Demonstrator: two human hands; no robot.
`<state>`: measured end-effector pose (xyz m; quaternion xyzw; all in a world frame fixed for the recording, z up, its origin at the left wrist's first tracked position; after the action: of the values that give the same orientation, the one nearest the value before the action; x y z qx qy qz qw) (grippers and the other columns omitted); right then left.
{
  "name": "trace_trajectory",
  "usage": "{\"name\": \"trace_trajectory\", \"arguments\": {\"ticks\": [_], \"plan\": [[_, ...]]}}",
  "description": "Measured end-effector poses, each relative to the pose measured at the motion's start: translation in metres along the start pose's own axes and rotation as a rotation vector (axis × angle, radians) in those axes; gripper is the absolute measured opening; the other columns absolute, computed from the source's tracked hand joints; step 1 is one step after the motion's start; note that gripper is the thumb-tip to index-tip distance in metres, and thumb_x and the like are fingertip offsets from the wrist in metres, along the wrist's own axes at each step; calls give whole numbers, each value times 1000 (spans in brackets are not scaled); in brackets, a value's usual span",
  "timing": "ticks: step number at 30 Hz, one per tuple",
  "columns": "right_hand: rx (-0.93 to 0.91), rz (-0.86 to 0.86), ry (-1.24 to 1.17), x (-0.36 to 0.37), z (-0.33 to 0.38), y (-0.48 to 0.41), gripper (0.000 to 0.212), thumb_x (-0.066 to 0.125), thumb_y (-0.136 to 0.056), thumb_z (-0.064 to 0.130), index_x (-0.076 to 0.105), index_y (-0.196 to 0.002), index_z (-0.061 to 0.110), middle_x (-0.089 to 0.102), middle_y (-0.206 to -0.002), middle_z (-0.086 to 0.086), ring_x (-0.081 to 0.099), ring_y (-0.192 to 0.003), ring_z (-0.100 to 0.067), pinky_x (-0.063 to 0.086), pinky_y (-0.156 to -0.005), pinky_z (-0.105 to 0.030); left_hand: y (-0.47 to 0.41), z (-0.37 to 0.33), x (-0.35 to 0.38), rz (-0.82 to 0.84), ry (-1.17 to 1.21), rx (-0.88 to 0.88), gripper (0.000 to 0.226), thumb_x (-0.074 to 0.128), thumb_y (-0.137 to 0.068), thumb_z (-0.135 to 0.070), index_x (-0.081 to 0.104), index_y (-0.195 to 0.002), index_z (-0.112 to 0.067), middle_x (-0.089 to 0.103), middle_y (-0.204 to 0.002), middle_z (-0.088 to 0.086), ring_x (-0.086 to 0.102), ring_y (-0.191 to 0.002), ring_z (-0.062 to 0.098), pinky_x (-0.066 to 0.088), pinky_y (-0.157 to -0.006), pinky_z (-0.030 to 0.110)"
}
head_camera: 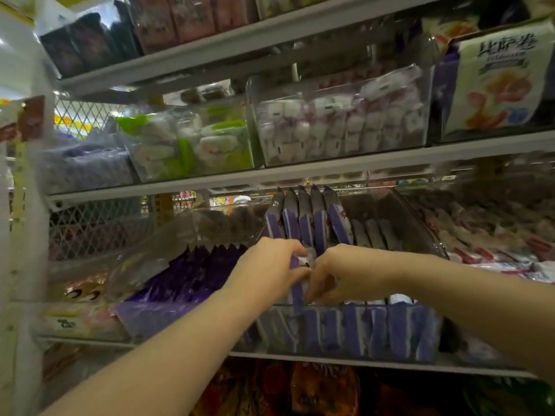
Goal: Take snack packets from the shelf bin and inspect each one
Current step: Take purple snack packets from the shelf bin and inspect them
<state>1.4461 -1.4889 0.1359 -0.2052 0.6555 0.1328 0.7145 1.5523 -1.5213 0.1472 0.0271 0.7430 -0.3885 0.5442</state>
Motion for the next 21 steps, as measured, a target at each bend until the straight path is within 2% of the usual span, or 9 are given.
{"name": "trace_trajectory", "arguments": {"ticks": [3, 5, 8, 11, 13, 16, 19, 21], "plan": [[-20, 131, 20, 1, 4, 2, 28, 57, -95, 15, 68, -117, 29, 69, -106, 1, 63, -91, -15, 49, -81, -23, 13, 2, 15, 29, -180, 142, 37, 48, -95, -53, 53, -130, -44, 59, -130, -8, 58, -113, 15, 51, -90, 36], [-23, 199, 63, 1, 6, 1, 32, 55, -95, 15, 66, -120, 33, 67, -98, 4, 60, -84, -14, 49, -81, -28, 19, 2, 18, 68, -195, 264, 35, 38, -99, -51, 58, -127, -44, 47, -145, -13, 52, -124, 11, 45, -98, 35], [-15, 235, 80, -1, 8, -4, 34, 56, -95, 16, 64, -123, 33, 58, -71, 21, 52, -64, 4, 43, -63, -9, 22, 3, 23, 173, -219, 367, 42, 28, -104, -42, 62, -127, -35, 48, -145, -15, 47, -128, 7, 34, -108, 36], [-10, 235, 109, 3, 8, -9, 31, 56, -95, 16, 65, -121, 30, 50, -65, 16, 48, -57, 3, 38, -54, -9, 24, 5, 26, 215, -214, 386, 45, 23, -104, -38, 64, -122, -31, 60, -133, -13, 54, -117, 9, 33, -107, 36], [-9, 228, 109, 7, 8, -13, 31, 52, -95, 12, 64, -119, 27, 51, -59, 19, 47, -51, 12, 37, -49, -4, 27, 7, 28, 209, -209, 390, 45, 22, -102, -35, 65, -116, -28, 62, -128, -10, 55, -112, 10, 31, -105, 34], [-34, 176, 177, 10, 9, -15, 30, 48, -96, 10, 65, -114, 28, 48, -65, 20, 45, -54, 17, 35, -51, -6, 31, 9, 31, 170, -200, 418, 48, 21, -100, -35, 65, -116, -26, 61, -130, -9, 51, -117, 6, 20, -105, 24], [-66, 106, 184, 11, 7, -10, 24, 49, -96, 12, 65, -110, 25, 48, -80, 18, 47, -68, 4, 38, -64, -14, 33, 9, 32, 178, -173, 414, 48, 20, -101, -36, 60, -126, -27, 57, -138, -9, 45, -127, 4, 9, -106, 19], [-59, 56, 176, 7, 7, -6, 20, 51, -96, 16, 63, -109, 26, 48, -98, 10, 47, -79, -3, 39, -70, -16, 33, 10, 31, 204, -158, 393, 51, 18, -100, -38, 57, -131, -28, 54, -141, -8, 43, -130, 4, 9, -108, 19]]}}
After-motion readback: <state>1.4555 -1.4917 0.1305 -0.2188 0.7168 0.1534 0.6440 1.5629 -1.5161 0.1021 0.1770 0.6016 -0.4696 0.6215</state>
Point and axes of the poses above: each hand's wrist, its own y-axis away from the middle knuckle, its own x-axis out of the palm, z = x × y, the point moved 6 cm from there along -y, towards the middle knuckle
